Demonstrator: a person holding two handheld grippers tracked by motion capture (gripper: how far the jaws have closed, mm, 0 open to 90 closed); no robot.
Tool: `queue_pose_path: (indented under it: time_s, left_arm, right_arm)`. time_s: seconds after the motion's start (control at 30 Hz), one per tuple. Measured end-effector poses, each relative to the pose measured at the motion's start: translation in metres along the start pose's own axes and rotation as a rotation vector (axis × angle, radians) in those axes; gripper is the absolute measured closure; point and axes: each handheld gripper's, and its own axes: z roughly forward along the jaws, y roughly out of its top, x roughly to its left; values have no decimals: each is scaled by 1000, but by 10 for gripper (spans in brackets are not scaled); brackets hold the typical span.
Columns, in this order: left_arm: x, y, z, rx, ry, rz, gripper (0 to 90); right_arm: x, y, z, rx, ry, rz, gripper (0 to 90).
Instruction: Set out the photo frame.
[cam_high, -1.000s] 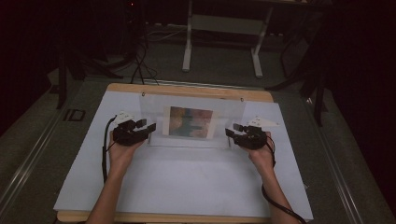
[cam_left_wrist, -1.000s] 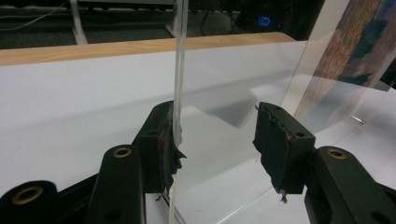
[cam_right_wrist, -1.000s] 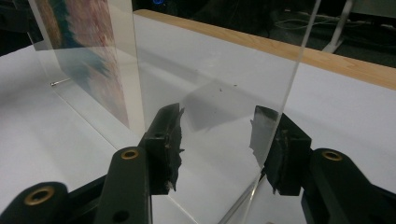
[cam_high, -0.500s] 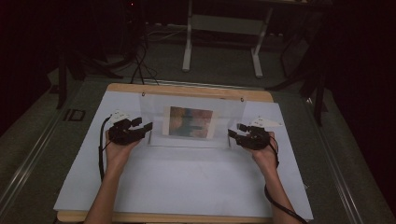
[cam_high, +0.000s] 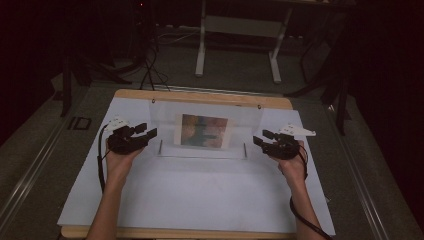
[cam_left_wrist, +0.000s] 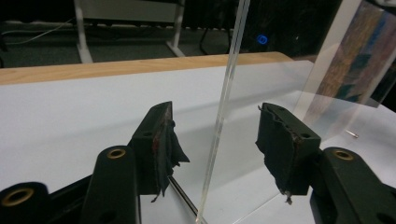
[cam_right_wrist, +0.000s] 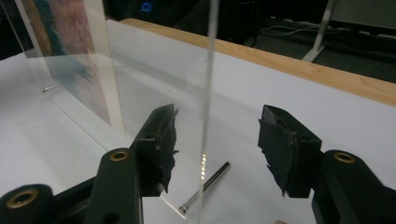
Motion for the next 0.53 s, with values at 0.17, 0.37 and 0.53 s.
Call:
queue_pose_path:
  time_s: [0.17, 0.37, 0.53]
  left_arm:
    - [7, 2, -9, -28, -13, -19, 475]
    - [16, 0, -14, -36, 13, -47, 476]
    - [22, -4, -13, 13, 96, -48, 475]
  right_arm:
    - [-9, -1, -8, -5, -12, 16, 458]
    - [-19, -4, -14, 7, -53, 31, 458]
    - [-28, -11, -12, 77, -129, 23, 458]
